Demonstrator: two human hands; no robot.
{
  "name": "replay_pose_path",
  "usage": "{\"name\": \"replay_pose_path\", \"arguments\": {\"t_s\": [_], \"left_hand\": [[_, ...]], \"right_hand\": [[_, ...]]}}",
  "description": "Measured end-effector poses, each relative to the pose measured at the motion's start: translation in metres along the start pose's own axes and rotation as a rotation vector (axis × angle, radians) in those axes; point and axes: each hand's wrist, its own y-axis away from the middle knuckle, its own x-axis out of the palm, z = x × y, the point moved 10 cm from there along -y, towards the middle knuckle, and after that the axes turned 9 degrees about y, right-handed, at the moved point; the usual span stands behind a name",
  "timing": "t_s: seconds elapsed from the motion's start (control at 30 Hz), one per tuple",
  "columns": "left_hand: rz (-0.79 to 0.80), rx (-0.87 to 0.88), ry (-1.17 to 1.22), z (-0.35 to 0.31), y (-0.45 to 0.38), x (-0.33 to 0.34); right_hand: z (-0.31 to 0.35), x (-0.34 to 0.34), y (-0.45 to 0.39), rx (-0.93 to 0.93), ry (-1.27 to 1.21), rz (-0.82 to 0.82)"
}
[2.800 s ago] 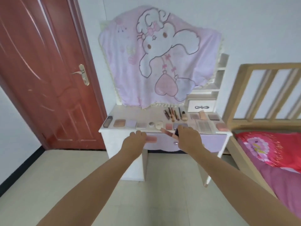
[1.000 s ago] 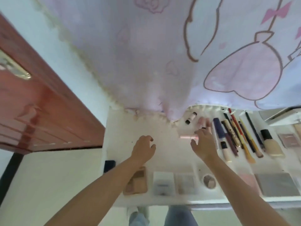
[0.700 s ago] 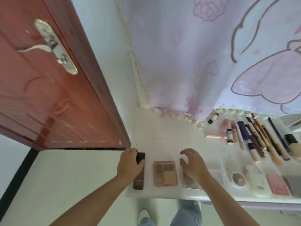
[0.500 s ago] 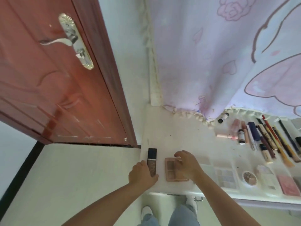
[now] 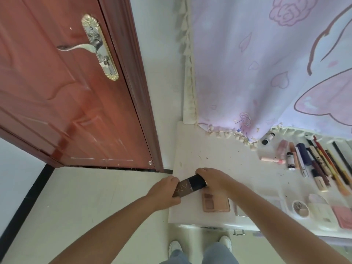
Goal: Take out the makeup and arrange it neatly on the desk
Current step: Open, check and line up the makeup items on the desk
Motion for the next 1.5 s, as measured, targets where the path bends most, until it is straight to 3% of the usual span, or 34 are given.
{"name": "replay_pose_path", "arguments": {"t_s": [0.17,0.3,0.47,0.53,0.73,0.93,1.1,1.3,1.5], "left_hand": [[-0.027,0.183,-0.056,-0.020,0.000,-0.026],[-0.087,0.274,-0.245,-0.042,0.006,-0.034],[-0.252,0.488,-0.461,-0.081,0.031,-0.053],[-0.288,0.533,-0.444,-0.087,0.035,-0.054],[-0.176,0.346,-0.395,-0.065,0.016,-0.042],[-0.163,0.352,-0.409,-0.060,0.009,-0.038],[-0.135,0.172,-0.379,0.001,0.012,-0.061],[-0.201,0.227,-0.360,-0.013,0.006,-0.063],[-0.234,0.281,-0.387,-0.029,0.015,-0.059]], "right_hand": [[0.010,-0.025,0.014,-0.068,0.042,0.025],[0.015,-0.028,0.024,-0.101,0.182,0.065],[0.013,-0.031,0.036,-0.152,0.186,-0.003],[0.011,-0.033,0.038,-0.168,0.180,-0.019],[0.004,-0.032,0.033,-0.169,0.150,-0.034],[0.000,-0.025,0.028,-0.179,0.093,-0.032],[-0.079,-0.044,0.045,0.081,0.081,-0.070],[-0.033,-0.059,0.017,-0.047,0.050,-0.190],[-0.021,-0.049,0.007,-0.026,0.102,-0.174]]}}
